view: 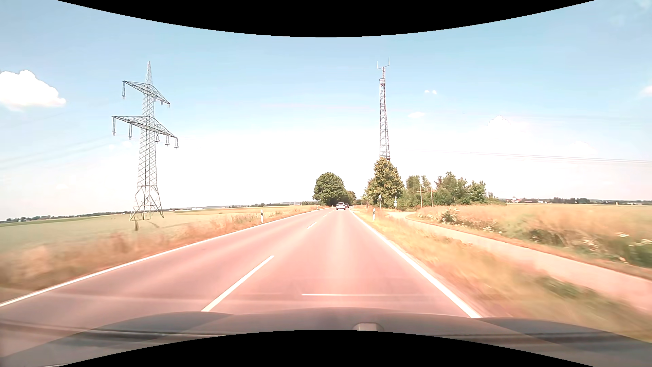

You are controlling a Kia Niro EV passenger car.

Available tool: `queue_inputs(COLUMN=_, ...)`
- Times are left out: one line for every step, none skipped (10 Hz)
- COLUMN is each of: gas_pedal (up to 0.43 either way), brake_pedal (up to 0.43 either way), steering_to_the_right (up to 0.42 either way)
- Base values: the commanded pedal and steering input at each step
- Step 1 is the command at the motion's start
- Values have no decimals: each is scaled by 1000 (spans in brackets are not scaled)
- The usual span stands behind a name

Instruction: Follow the waypoints while adhering to traffic rules and regulations

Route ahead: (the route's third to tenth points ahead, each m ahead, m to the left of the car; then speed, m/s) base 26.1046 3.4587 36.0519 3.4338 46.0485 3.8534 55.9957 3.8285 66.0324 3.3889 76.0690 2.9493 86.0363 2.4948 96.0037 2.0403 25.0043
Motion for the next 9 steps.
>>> queue_inputs(gas_pedal=240, brake_pedal=0, steering_to_the_right=-2)
queue_inputs(gas_pedal=240, brake_pedal=0, steering_to_the_right=-2)
queue_inputs(gas_pedal=240, brake_pedal=0, steering_to_the_right=-2)
queue_inputs(gas_pedal=228, brake_pedal=0, steering_to_the_right=-1)
queue_inputs(gas_pedal=220, brake_pedal=0, steering_to_the_right=-1)
queue_inputs(gas_pedal=209, brake_pedal=0, steering_to_the_right=0)
queue_inputs(gas_pedal=209, brake_pedal=0, steering_to_the_right=1)
queue_inputs(gas_pedal=197, brake_pedal=0, steering_to_the_right=1)
queue_inputs(gas_pedal=197, brake_pedal=0, steering_to_the_right=1)
